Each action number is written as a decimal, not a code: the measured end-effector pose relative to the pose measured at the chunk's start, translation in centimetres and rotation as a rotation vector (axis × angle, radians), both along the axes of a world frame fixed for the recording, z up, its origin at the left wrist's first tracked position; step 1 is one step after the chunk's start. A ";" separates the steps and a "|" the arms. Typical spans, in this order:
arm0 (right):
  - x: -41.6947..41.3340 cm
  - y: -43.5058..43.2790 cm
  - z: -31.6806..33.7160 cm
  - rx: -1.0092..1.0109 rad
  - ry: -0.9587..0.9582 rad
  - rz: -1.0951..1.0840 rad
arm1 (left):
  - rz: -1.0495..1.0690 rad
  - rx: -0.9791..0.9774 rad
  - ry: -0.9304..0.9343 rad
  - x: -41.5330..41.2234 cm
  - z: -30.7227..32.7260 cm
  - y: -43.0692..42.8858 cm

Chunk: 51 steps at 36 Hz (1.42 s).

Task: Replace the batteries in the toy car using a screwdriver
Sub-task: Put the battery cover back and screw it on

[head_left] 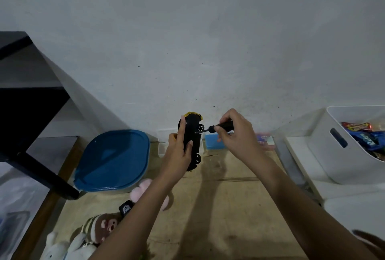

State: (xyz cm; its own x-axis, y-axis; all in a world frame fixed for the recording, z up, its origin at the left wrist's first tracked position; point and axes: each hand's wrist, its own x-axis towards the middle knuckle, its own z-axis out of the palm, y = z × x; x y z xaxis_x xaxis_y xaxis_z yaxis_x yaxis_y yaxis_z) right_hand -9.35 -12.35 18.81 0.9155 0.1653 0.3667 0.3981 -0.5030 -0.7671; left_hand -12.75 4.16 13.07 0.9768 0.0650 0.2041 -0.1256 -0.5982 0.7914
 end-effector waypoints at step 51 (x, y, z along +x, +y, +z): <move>-1.5 3.5 4.0 -0.274 -0.075 0.083 | -0.042 -0.099 -0.056 0.6 1.5 3.0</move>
State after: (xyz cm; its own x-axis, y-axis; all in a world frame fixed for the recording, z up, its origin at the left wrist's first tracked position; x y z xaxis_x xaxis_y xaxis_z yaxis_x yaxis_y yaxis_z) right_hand -10.84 -8.81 22.81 0.8668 0.3409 0.3640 0.4970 -0.6510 -0.5738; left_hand -12.11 7.17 14.58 0.9664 0.0467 0.2528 -0.1944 -0.5106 0.8375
